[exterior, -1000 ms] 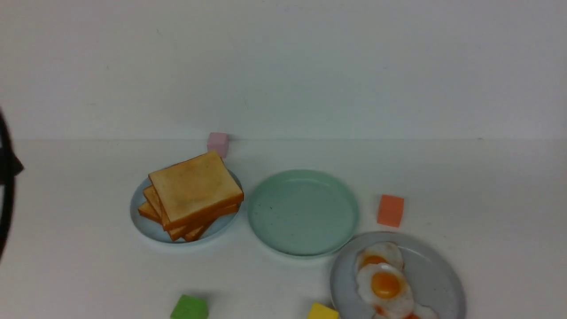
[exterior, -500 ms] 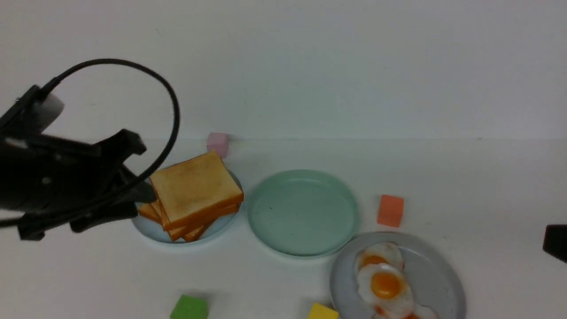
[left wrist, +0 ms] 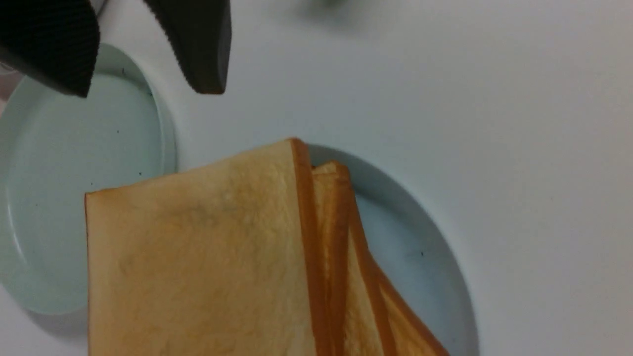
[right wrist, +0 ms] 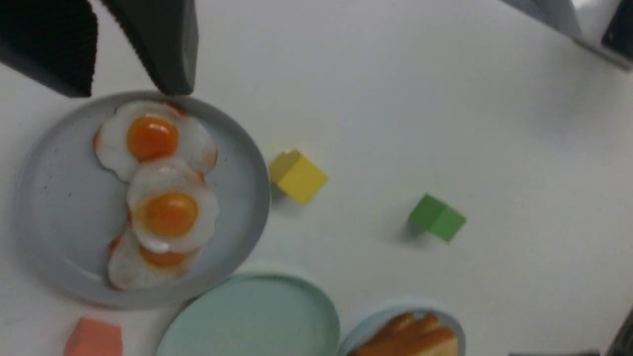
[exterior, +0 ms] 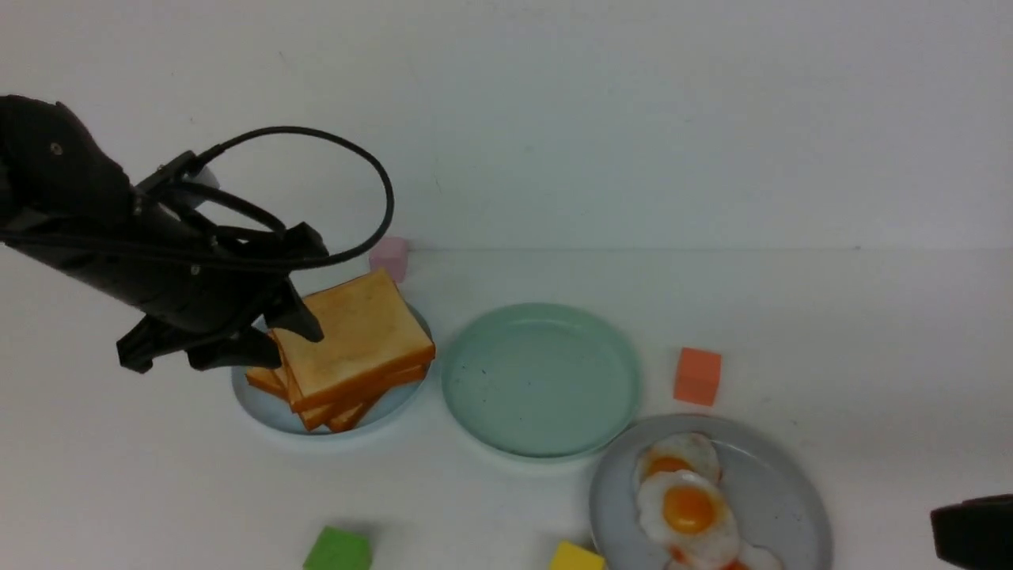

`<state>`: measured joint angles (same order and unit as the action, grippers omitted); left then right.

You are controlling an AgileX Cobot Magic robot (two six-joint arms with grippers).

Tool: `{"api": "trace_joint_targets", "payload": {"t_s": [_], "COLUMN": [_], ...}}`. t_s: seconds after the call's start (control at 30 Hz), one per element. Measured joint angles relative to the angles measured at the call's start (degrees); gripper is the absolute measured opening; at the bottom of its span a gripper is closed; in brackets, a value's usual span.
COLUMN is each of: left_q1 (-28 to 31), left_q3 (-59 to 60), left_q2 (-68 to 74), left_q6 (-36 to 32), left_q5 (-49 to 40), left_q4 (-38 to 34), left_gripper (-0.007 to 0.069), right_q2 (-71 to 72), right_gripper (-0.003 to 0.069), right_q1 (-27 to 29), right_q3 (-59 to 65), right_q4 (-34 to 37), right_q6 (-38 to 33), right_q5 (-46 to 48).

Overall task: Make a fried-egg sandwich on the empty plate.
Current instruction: Use the left arm to grab a slice of bread

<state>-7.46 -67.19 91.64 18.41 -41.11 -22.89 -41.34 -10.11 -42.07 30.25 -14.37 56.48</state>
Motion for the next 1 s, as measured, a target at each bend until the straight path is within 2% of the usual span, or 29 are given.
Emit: {"api": "trace_joint_targets", "payload": {"t_s": [0.2, 0.4, 0.53, 0.57, 0.7, 1.0], "left_q1": [1.29, 6.55, 7.1, 7.1, 7.1, 7.1], "left_q3": [-3.79, -4.29, -4.29, -4.29, -4.33, -4.68], "left_q2": [3.84, 8.4, 10.03, 10.64, 11.52, 15.39], "left_q6": [0.0, -2.19, -5.54, -8.36, -12.85, -14.37], "left_q5": [-2.83, -2.72, -1.26, -0.33, 1.93, 3.9], "left_q4": [1.19, 0.51, -3.25, -6.28, -10.6, -13.45], "left_gripper": [0.0334, 0.0335, 0.0335, 0.0335, 0.0335, 0.0335], "right_q2": [-5.64, -6.8, -6.8, -6.8, -6.8, -6.8], "right_gripper": [0.0242, 0.0242, 0.0242, 0.0242, 0.0242, 0.0242], "right_q1": [-3.51, -4.18, -4.18, -4.18, -4.22, -4.22], "right_q3": [-3.2, -3.76, -3.78, -3.78, -3.78, -3.78], "right_q4": [-2.66, -2.77, -2.77, -2.77, -2.72, -2.07], "right_q6": [-0.38, -0.55, -0.55, -0.55, -0.55, -0.55], "right_q5": [1.33, 1.55, 1.57, 1.51, 1.23, 1.12]}}
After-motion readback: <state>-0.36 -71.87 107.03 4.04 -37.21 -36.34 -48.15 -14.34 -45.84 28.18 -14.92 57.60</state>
